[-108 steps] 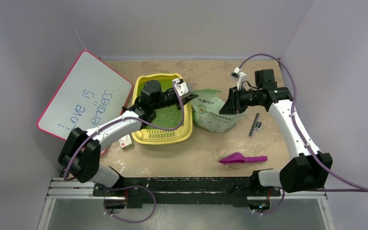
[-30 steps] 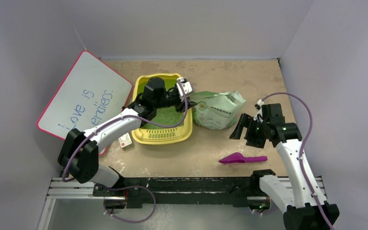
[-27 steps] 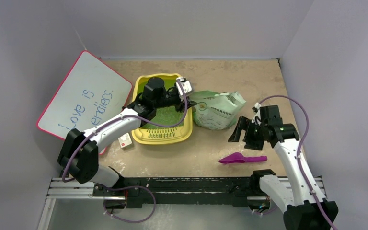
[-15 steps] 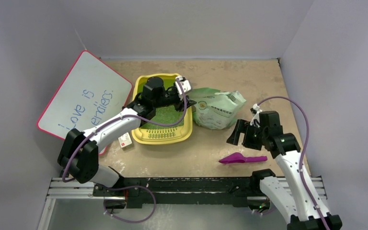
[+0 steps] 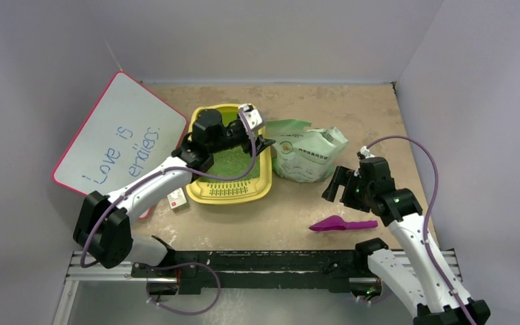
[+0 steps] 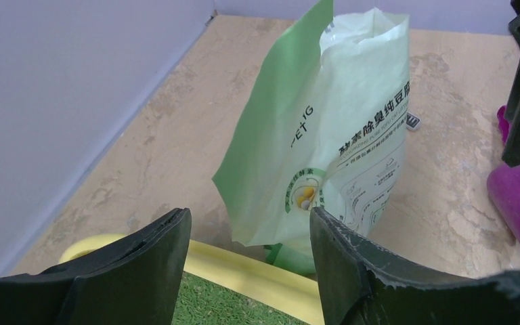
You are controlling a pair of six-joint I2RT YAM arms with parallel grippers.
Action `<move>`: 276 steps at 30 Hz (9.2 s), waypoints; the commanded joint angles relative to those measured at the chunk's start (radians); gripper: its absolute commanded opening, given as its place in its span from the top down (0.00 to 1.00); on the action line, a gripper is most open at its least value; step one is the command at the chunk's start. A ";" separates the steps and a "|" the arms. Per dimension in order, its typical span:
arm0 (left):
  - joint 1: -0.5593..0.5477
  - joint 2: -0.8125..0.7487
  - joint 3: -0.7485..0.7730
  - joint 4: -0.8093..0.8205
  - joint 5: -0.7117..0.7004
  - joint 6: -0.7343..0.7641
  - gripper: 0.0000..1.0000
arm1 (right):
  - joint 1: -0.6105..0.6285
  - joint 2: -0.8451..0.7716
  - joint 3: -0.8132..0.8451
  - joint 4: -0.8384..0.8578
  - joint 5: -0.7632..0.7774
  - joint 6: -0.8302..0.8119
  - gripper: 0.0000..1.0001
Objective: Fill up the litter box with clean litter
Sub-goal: Pick up the spatula from the center of the board.
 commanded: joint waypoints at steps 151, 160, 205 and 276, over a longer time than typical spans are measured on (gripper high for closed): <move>0.263 -0.196 0.016 0.114 0.579 -0.598 1.00 | -0.531 0.190 0.549 0.540 -1.200 -0.158 0.01; 0.260 -0.169 0.047 0.195 0.649 -0.707 1.00 | -0.501 0.245 0.533 0.669 -1.357 -0.148 0.03; 0.195 -0.145 0.059 0.096 0.551 -0.642 1.00 | -0.138 0.370 0.581 0.573 -1.202 -0.174 0.64; 0.197 -0.133 0.156 -0.129 0.582 -0.461 1.00 | -0.140 0.319 0.582 0.451 -1.153 -0.259 0.43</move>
